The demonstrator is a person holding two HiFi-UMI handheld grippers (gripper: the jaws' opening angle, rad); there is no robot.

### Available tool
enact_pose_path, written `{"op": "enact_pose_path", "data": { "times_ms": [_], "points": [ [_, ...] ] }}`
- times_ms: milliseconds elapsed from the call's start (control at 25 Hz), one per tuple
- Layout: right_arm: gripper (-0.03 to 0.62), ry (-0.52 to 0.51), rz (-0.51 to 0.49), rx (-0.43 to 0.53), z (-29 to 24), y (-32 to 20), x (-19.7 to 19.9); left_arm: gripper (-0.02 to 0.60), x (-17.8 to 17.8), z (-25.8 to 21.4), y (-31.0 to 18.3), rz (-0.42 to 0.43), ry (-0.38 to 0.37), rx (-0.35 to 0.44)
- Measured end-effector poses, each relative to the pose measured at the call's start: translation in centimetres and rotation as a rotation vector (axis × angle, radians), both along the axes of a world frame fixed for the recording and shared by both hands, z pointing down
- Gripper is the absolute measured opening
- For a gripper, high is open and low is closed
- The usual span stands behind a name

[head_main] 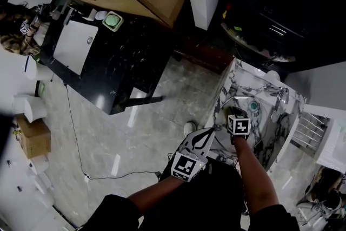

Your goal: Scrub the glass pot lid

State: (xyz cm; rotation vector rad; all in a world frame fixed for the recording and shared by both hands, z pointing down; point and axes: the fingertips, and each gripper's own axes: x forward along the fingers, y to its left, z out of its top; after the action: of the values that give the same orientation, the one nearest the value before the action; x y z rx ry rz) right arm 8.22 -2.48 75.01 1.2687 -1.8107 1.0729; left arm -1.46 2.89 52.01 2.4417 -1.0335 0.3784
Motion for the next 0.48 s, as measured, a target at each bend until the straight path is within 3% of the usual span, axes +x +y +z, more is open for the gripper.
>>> {"op": "enact_pose_path", "data": {
  "times_ms": [480],
  "points": [
    [0.059,-0.025,0.014,0.026,0.2,-0.7,2.6,0.018,3.0,0.2,0.4,0.003,-0.005,-0.009]
  ]
}}
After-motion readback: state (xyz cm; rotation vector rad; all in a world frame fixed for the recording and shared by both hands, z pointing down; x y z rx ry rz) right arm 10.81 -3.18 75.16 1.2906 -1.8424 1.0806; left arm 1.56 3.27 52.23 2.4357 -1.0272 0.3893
